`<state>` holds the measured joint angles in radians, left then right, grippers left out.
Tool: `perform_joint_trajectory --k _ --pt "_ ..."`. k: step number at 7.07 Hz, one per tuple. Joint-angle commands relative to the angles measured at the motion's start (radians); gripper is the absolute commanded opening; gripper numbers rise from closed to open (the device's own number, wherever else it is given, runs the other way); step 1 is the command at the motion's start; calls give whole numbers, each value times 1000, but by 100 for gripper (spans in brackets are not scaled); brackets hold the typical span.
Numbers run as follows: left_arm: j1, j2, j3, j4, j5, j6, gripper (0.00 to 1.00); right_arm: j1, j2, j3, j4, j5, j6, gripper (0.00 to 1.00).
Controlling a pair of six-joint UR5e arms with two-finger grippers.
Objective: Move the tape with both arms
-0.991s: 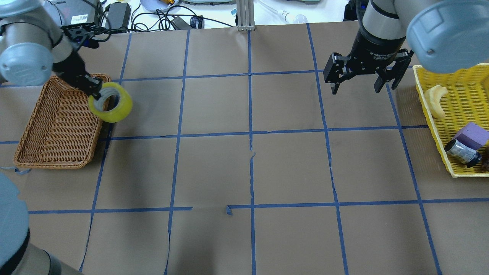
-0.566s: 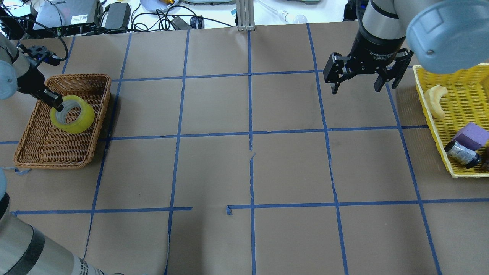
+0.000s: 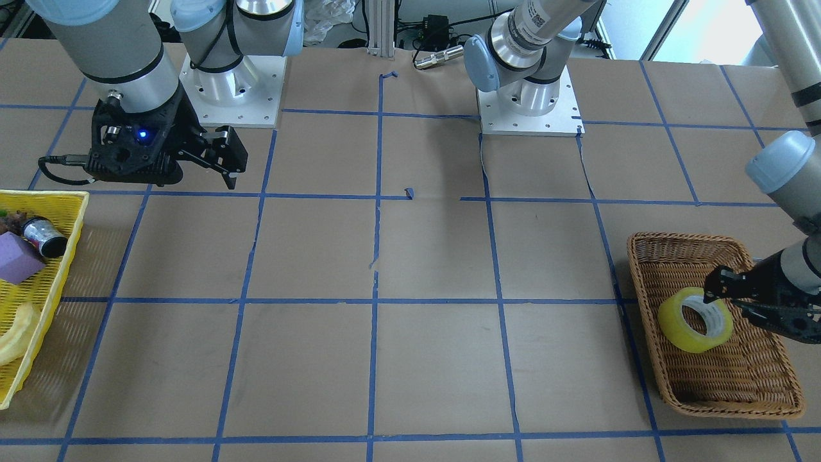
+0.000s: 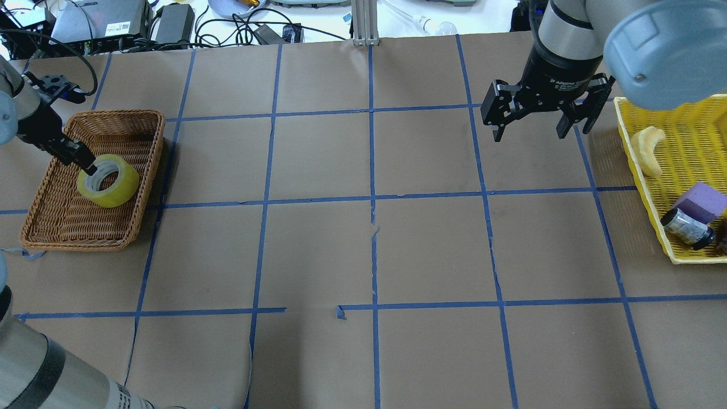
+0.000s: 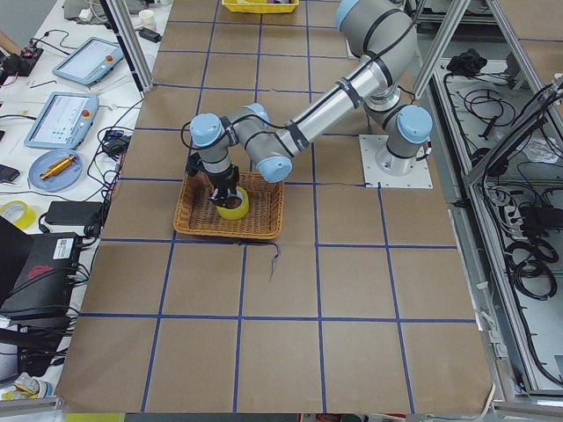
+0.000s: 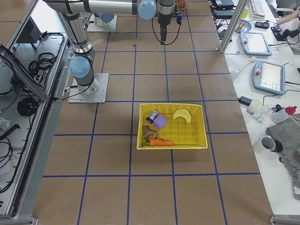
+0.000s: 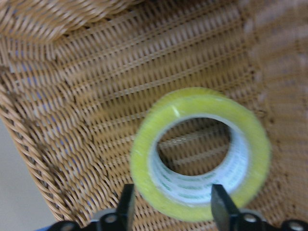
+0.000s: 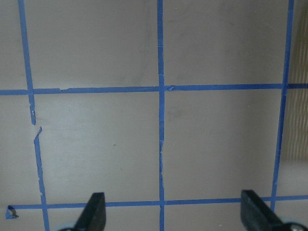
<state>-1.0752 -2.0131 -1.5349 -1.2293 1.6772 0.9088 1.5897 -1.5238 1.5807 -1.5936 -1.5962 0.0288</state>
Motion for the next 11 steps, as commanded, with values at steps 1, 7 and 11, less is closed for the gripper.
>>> perform_joint_trajectory --k 1,7,11 --pt "-156 126 54 -230 -5 -151 100 -1 -1 1 6 -14 -1 100" --pt "-586 413 55 -377 -76 -975 100 3 -1 4 6 -21 3 100" --pt "-589 433 21 -289 -79 -972 100 -1 -1 2 1 -2 3 100"
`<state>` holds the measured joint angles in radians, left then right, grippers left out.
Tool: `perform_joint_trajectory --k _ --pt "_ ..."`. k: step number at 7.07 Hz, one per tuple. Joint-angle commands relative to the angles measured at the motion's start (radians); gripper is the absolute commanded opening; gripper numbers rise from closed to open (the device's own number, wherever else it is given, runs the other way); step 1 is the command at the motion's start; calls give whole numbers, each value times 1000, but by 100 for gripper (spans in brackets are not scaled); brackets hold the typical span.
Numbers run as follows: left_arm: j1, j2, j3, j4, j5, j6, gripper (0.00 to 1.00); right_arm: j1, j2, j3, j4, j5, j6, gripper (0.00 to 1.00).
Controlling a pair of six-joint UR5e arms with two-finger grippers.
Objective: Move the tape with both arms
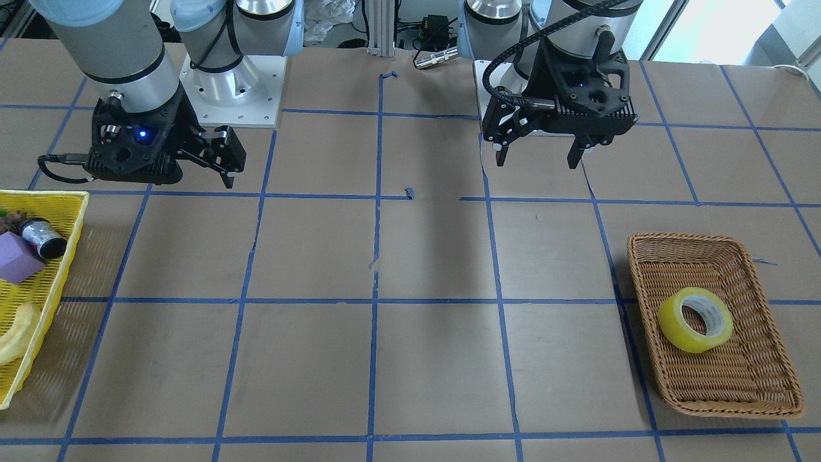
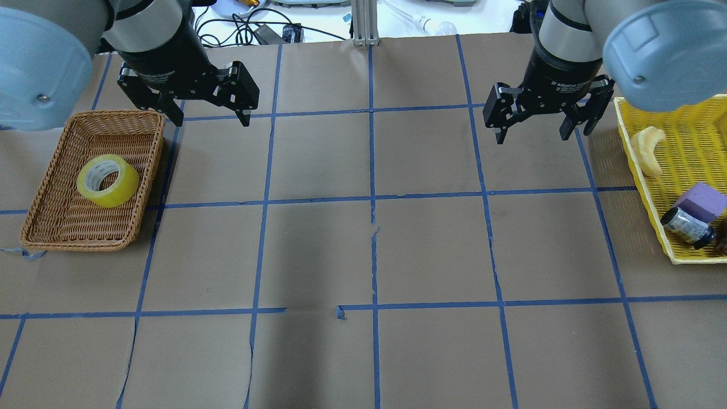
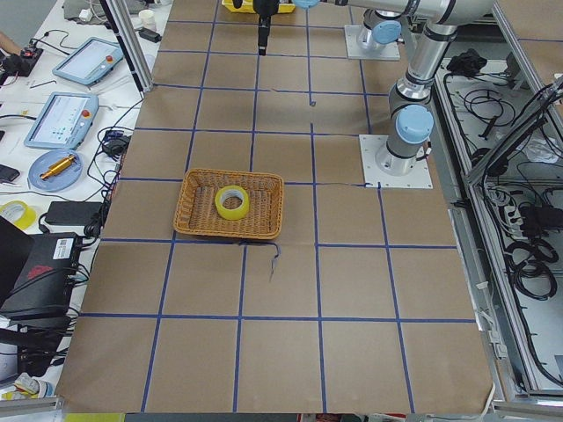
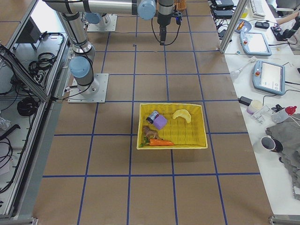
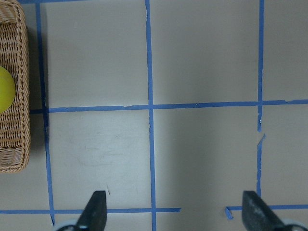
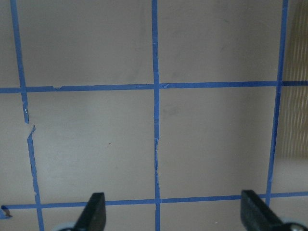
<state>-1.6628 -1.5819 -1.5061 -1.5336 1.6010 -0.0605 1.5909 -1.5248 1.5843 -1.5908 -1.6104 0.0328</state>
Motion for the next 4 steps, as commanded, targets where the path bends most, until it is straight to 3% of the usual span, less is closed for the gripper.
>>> perform_joint_trajectory --k 1,4 --pt "-2 2 -8 16 -4 -4 100 -5 0 -6 -5 12 -4 100" --pt "2 5 -8 23 -3 -1 100 0 -6 -14 1 7 8 100"
